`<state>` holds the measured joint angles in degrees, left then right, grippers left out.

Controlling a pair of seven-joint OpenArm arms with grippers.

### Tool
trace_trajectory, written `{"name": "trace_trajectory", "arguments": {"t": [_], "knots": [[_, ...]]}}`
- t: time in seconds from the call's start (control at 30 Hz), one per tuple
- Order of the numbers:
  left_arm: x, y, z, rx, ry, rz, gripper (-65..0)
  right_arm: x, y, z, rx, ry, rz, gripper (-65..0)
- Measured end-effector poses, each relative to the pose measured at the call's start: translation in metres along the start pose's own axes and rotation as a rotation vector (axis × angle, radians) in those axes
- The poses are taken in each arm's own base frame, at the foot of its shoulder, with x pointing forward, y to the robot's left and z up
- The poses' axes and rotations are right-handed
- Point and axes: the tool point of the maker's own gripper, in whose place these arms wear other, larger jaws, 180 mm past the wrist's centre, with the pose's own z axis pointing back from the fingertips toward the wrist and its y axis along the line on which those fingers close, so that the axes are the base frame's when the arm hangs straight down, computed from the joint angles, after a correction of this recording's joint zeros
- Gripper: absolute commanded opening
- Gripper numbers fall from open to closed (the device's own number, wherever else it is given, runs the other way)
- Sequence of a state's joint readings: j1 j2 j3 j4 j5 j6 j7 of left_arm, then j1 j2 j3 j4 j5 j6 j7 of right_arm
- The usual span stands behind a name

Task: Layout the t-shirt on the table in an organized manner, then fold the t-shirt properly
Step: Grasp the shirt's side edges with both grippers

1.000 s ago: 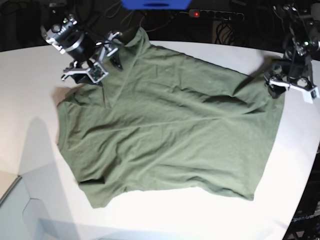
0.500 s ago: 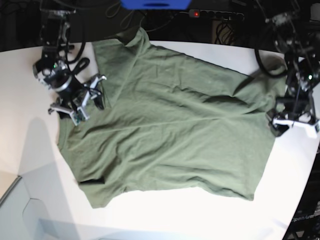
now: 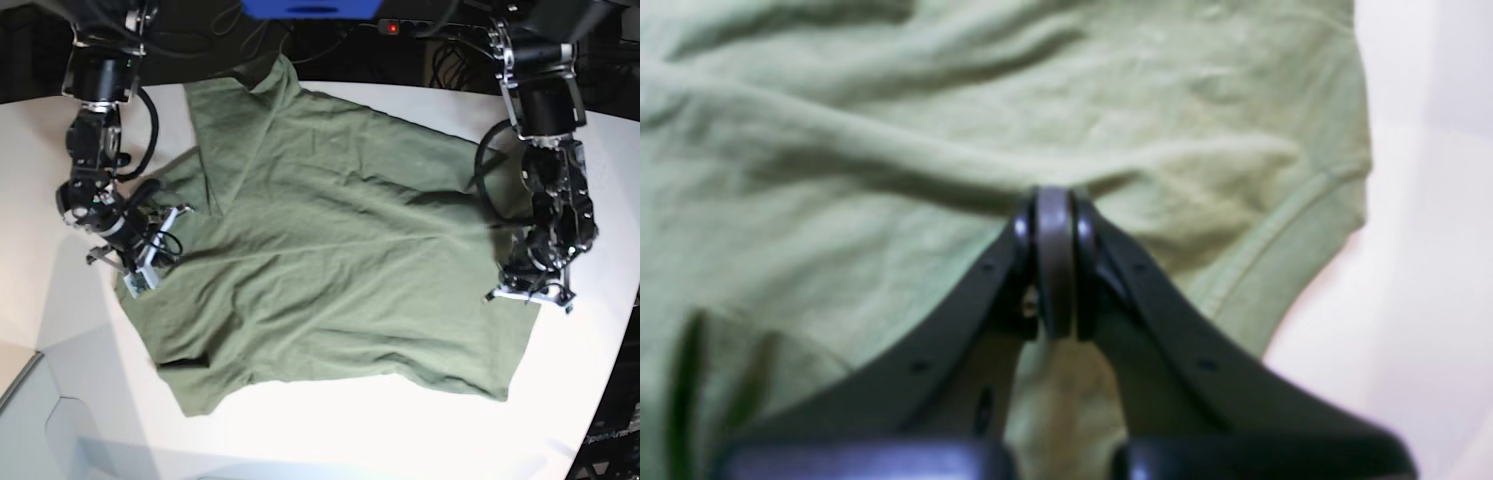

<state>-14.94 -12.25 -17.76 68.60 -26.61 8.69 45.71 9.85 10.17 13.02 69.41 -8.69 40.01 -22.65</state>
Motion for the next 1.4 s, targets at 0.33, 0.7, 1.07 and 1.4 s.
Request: {"name": "trace_trajectory", "arguments": {"t": [0.33, 0.7, 1.07, 1.4], "knots": [[-0.005, 0.043, -0.019, 0.157, -0.081, -0.099, -64.9, 0.009, -0.052, -0.028, 0.018, -0.010, -0.123, -65.0], [0.017, 0.030, -0.030, 0.156, -0.082, -0.073, -64.9, 0.078, -0.112, -0.043, -0.099, -0.171, -0.223, -65.0], [0.056, -0.020, 0.000, 0.041, -0.247, -0.084, -64.9, 0.056, -0.114, -0.032, -0.145, -0.122, -0.182, -65.0], [0.007, 0.032, -0.034, 0.139, -0.089, -0.076, -64.9, 0.012, -0.081, -0.038, -0.104, -0.078, -0.209, -65.0]]}}
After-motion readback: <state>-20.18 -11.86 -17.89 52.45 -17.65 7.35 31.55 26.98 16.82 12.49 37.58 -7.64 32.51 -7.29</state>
